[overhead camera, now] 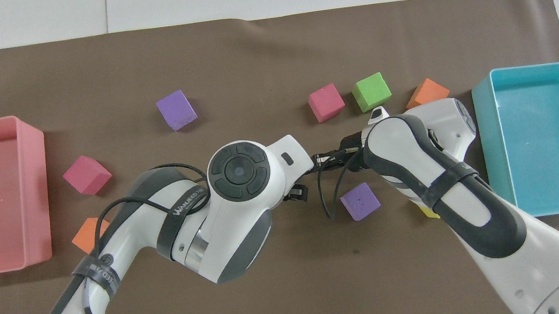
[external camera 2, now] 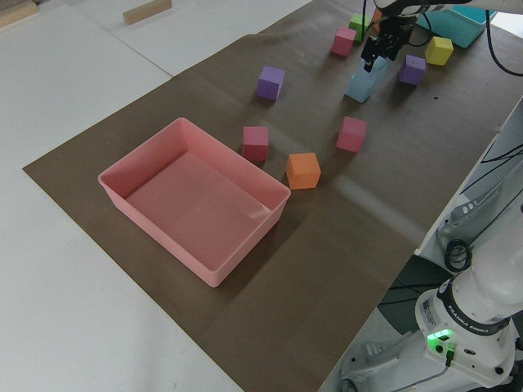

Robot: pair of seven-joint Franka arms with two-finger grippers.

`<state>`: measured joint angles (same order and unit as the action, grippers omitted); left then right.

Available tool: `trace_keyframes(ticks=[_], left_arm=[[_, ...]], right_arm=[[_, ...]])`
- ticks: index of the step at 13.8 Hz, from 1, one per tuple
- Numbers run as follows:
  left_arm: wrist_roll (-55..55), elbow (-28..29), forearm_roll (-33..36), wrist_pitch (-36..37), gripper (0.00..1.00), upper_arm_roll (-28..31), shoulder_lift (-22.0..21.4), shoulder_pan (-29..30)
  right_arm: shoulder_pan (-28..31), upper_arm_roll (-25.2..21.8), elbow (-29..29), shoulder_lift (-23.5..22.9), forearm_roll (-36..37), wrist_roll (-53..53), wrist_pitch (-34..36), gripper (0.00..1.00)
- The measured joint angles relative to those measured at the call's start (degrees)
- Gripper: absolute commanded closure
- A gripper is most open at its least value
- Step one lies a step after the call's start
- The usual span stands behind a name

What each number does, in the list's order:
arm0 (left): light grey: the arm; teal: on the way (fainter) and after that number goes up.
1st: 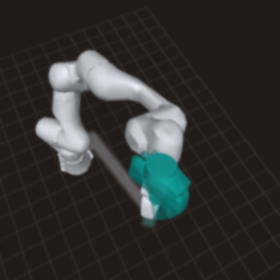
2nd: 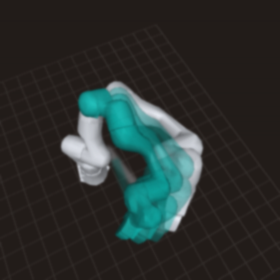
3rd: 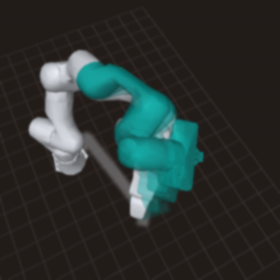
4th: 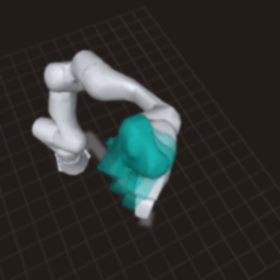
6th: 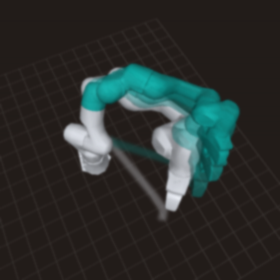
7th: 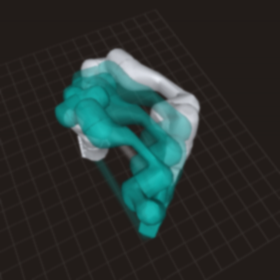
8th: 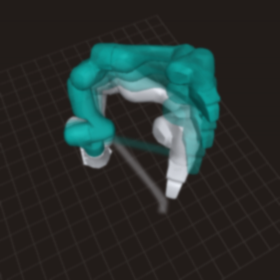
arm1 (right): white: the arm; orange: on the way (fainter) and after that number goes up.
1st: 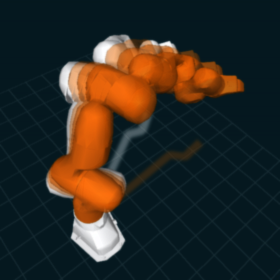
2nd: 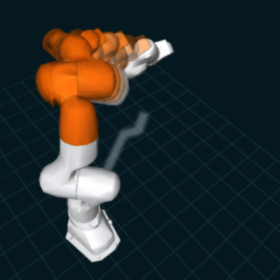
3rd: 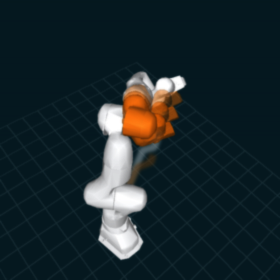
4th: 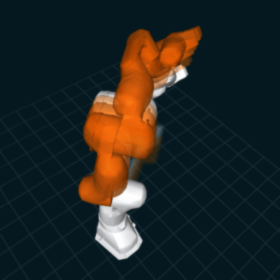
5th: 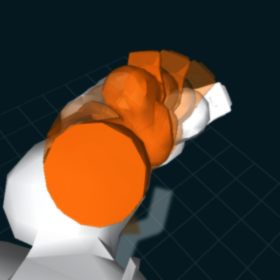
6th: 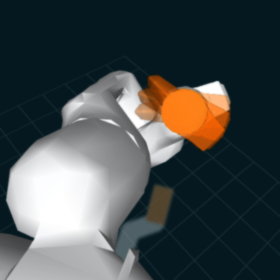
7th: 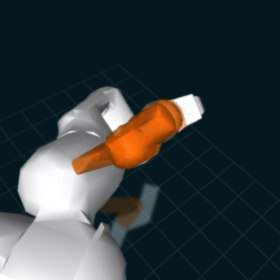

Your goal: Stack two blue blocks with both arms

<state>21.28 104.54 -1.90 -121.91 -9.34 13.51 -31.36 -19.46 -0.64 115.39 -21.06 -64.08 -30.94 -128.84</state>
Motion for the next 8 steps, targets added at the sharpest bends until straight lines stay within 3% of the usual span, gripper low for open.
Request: trace_keyframes(ticks=[2,6,7,8], left_arm=[[0.01,-0.37,0.0,1.61,0.0,0.16,-2.1,0.9],[-0.48,-0.26,0.0,12.76,0.0,0.45,-8.76,6.0],[-0.92,-0.04,0.0,14.95,0.0,0.5,-9.87,7.44],[-1.65,0.33,0.0,16.12,0.0,0.56,-10.59,8.9]], right_arm=[[-0.03,-0.01,0.0,0.0,0.0,0.0,-0.14,1.0],[0.22,-0.31,-0.34,0.31,1.03,-0.04,-0.57,1.0],[0.33,-0.5,-0.6,0.63,2.73,0.05,-0.57,0.89],[0.48,-0.7,-0.83,1.22,5.78,1.18,-0.57,0.62]])
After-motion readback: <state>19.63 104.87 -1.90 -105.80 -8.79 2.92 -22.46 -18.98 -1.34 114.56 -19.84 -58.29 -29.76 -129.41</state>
